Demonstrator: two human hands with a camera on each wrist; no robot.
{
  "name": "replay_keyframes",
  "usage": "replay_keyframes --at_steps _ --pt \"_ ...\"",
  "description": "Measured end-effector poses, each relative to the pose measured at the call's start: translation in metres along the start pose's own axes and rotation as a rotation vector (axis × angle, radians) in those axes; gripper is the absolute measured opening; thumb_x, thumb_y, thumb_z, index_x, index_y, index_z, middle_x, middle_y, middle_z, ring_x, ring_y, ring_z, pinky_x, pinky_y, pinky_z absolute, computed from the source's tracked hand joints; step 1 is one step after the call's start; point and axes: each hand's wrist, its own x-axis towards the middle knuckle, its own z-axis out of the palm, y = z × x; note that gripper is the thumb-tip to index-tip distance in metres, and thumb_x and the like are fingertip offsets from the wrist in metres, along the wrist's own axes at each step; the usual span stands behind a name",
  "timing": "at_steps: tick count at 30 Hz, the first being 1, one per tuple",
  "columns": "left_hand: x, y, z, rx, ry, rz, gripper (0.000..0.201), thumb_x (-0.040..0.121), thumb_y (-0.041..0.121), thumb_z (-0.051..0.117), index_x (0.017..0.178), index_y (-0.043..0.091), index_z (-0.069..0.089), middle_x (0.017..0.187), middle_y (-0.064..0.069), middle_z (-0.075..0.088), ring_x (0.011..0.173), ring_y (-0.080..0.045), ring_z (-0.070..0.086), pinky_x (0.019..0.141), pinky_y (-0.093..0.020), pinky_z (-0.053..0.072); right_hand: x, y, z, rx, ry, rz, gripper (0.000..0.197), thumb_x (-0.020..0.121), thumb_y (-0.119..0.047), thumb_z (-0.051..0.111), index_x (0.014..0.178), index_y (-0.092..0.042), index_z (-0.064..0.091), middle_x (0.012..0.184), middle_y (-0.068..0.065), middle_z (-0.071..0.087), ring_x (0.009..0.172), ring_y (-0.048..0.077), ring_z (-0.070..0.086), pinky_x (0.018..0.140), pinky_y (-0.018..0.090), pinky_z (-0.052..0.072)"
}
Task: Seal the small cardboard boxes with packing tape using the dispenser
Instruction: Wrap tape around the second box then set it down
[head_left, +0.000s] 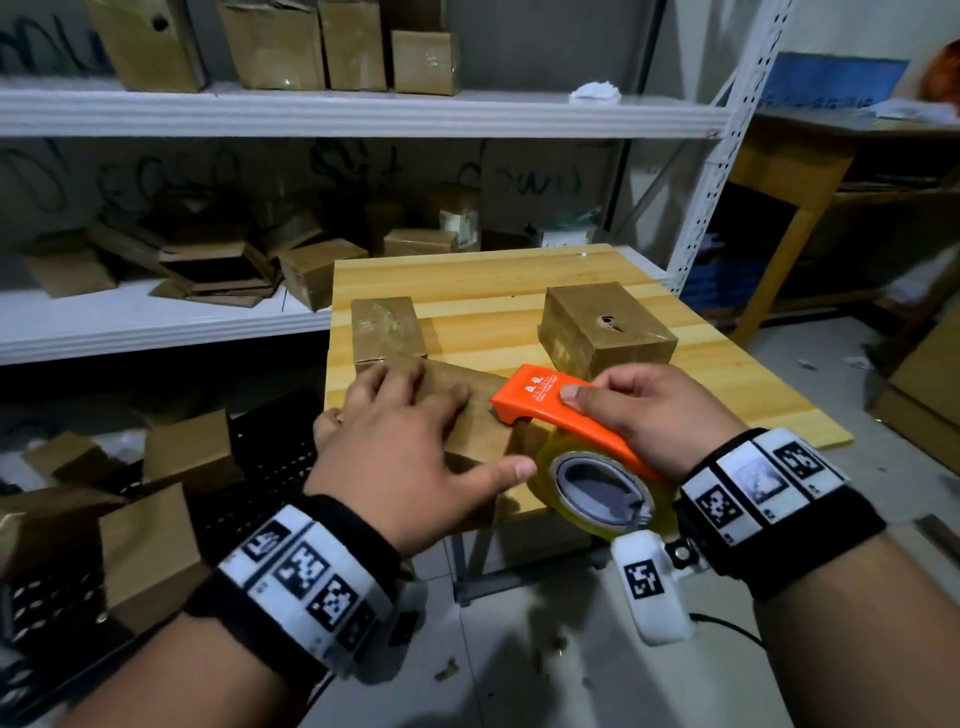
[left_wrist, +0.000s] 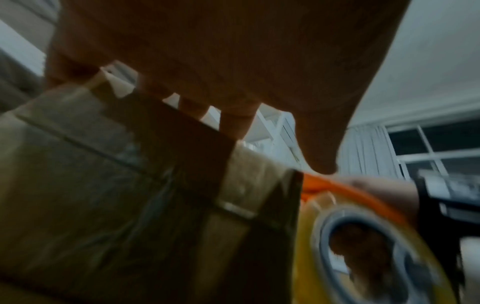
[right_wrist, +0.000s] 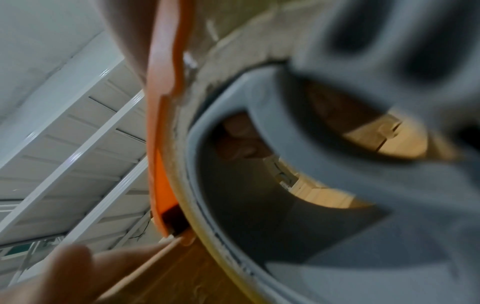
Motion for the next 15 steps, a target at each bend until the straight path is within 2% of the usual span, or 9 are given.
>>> replay_keyframes --at_steps 3,6,9,11,15 --pt "0.004 0.003 0.008 0.039 0.009 -0.047 0.119 0.049 0.113 0.027 0.149 0.048 0.034 0.173 -0.005 0.012 0.160 -0.034 0.004 0.121 -0.071 0.021 -0.002 0.000 0.002 -0.015 0.013 -0.012 0.042 0.089 -0.056 0.075 0.085 -0.014 0.072 0.080 0.010 0.080 0.066 0.024 0.076 0.079 0.046 0.063" --pt "0.008 0.000 0.010 0.000 0.028 -0.104 0.110 0.051 0.109 0.042 0.144 0.050 0.034 0.172 -0.014 0.002 0.158 -0.041 0.009 0.121 -0.066 0.027 -0.004 0.002 0.001 -0.001 0.015 -0.009 0.042 0.088 -0.055 0.076 0.087 -0.014 0.073 0.078 0.007 0.080 0.066 0.023 0.076 0.077 0.044 0.063" --pt "0.010 -0.004 0.012 0.020 0.062 -0.133 0.119 0.048 0.106 0.043 0.151 0.048 0.031 0.165 -0.020 0.014 0.150 -0.043 0.023 0.118 -0.060 0.034 -0.006 0.003 -0.001 0.004 0.002 -0.013 0.039 0.086 -0.056 0.078 0.087 -0.017 0.073 0.077 0.004 0.081 0.067 0.021 0.078 0.072 0.039 0.063" --pt "0.011 -0.006 0.012 0.016 0.068 -0.138 0.124 0.045 0.106 0.041 0.153 0.047 0.030 0.161 -0.018 0.022 0.147 -0.041 0.026 0.117 -0.059 0.036 -0.008 0.004 -0.003 0.005 -0.012 -0.013 0.038 0.085 -0.056 0.078 0.088 -0.018 0.074 0.079 0.004 0.081 0.070 0.024 0.079 0.074 0.040 0.064" --pt "0.015 -0.012 0.007 -0.066 0.064 -0.155 0.127 0.041 0.107 0.039 0.154 0.048 0.031 0.157 -0.015 0.027 0.144 -0.040 0.029 0.118 -0.058 0.036 -0.014 0.004 -0.015 0.037 -0.017 0.007 0.038 0.084 -0.052 0.079 0.092 -0.016 0.076 0.082 0.008 0.082 0.069 0.025 0.079 0.071 0.037 0.063"
